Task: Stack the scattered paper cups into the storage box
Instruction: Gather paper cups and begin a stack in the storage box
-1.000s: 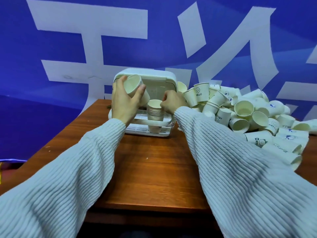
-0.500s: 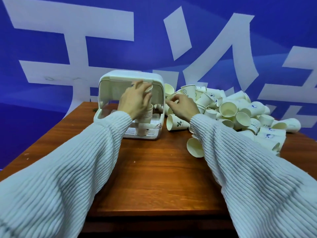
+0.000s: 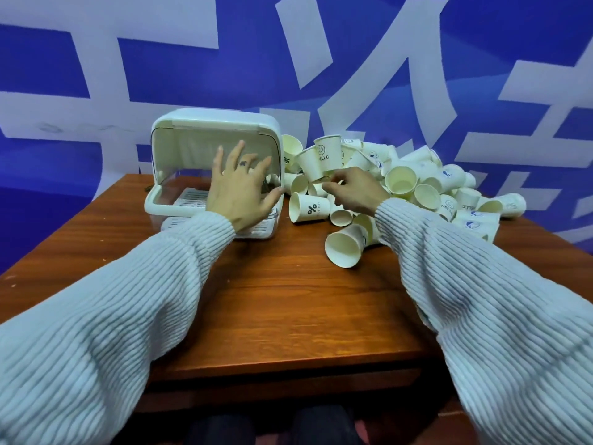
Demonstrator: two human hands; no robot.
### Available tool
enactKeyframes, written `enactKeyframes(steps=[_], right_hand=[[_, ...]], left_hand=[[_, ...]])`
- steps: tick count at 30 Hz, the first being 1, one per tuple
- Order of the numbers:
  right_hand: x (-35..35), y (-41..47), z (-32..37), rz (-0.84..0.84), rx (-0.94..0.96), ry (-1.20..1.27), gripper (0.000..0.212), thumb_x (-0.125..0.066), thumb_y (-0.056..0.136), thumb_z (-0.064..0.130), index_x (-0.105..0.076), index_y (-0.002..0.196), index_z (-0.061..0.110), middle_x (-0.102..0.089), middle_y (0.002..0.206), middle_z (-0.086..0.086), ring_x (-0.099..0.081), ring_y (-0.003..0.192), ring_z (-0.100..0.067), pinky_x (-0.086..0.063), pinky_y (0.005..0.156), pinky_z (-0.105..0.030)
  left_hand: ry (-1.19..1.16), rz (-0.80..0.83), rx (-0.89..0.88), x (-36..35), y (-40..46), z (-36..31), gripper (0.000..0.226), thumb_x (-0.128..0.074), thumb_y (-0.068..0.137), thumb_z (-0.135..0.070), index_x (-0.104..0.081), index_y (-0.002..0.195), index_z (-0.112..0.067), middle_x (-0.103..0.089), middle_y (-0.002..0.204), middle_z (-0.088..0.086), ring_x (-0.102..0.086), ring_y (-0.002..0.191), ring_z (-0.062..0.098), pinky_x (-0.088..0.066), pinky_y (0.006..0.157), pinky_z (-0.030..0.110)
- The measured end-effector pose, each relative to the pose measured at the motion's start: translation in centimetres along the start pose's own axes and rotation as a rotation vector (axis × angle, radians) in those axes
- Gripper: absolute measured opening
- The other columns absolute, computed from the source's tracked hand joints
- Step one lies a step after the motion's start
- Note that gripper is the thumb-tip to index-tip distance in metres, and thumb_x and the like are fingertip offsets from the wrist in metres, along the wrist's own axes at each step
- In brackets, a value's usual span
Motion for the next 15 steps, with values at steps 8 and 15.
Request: enactKeyframes(steps=[8, 15], right_hand=[[0.8, -3.8, -1.7, 0.208, 0.152, -0.305, 0.042, -0.058, 0.090, 0.066, -0.072, 0.084, 0.027, -0.070, 0.083, 0.003, -0.063, 0.081, -0.016, -0.049, 0.070, -0.035], [4.7, -5.0, -6.9, 0.033, -0.049, -0.404, 0.025, -0.060, 0.092, 0.043, -0.072, 0.102, 0.023, -0.074, 0.101, -0.002, -0.065, 0.095, -0.023, -0.053, 0.080, -0.037]], left_hand=[[-0.365, 0.277, -0.169, -1.8, -1.7, -10.6, 0.049, -0.054, 0.090, -0.028, -0.058, 0.138, -0.018, -0.058, 0.139, 0.007, -0.056, 0.125, 0.033, -0.051, 0.096, 0.051], [-0.339, 0.373, -0.256, -4.3, -2.4, -14.5, 0.050, -0.061, 0.090, -0.035, -0.056, 0.140, -0.025, -0.056, 0.131, 0.006, -0.057, 0.121, 0.030, -0.051, 0.091, 0.045]])
Point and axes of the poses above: each hand's wrist, its own y-axis towards the middle knuckle, its own x-axis out of the back of the hand, z = x × y, the point moved 8 cm from there along y, towards the middle knuckle
